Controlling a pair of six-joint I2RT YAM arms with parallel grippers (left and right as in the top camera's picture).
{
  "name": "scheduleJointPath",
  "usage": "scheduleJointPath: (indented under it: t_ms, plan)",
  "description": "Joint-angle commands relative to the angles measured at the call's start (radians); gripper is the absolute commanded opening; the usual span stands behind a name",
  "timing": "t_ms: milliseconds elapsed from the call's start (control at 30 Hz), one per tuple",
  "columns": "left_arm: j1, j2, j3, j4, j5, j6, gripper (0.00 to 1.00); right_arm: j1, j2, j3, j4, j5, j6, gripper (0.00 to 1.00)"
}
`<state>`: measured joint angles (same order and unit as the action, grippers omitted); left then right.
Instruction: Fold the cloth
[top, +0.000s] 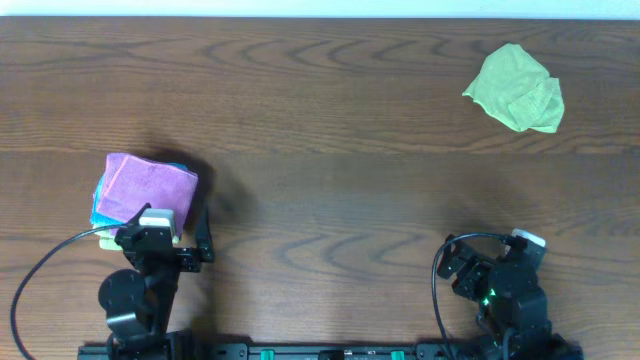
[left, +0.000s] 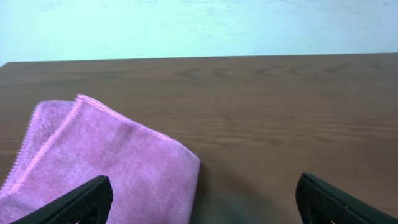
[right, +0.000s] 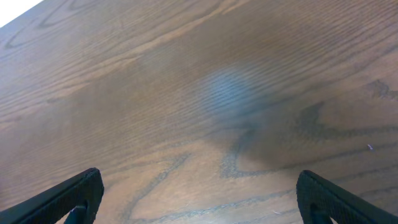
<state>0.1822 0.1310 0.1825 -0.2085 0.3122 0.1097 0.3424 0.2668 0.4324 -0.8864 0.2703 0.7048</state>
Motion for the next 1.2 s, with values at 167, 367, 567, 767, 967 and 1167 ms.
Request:
scheduleJointPath:
  t_ms: [167,367,567,767,967,1167]
  plan:
    - [-0.034,-0.128,-0.118,0.006,-0.017,0.026,0.95,-0.005,-0.006,-0.004,-0.001,0.018,0.013,0.99]
    - [-0.119,-0.128,-0.118,0.003,-0.11,0.063,0.95,-0.005,-0.006,-0.003,-0.001,0.018,0.013,0.99]
    - [-0.197,-0.129,-0.12,0.0,-0.193,0.063,0.95,-0.006,-0.006,-0.003,0.0,0.018,0.013,0.99]
    - [-0.198,-0.129,-0.12,-0.004,-0.216,0.062,0.95,-0.005,-0.006,-0.003,0.0,0.018,0.013,0.99]
    - [-0.198,-0.129,-0.12,-0.002,-0.219,0.062,0.95,-0.005,-0.006,-0.003,0.0,0.018,0.012,0.99]
    - [-0.198,-0.127,-0.12,0.0,-0.218,0.063,0.95,-0.005,-0.006,-0.003,0.0,0.018,0.012,0.99]
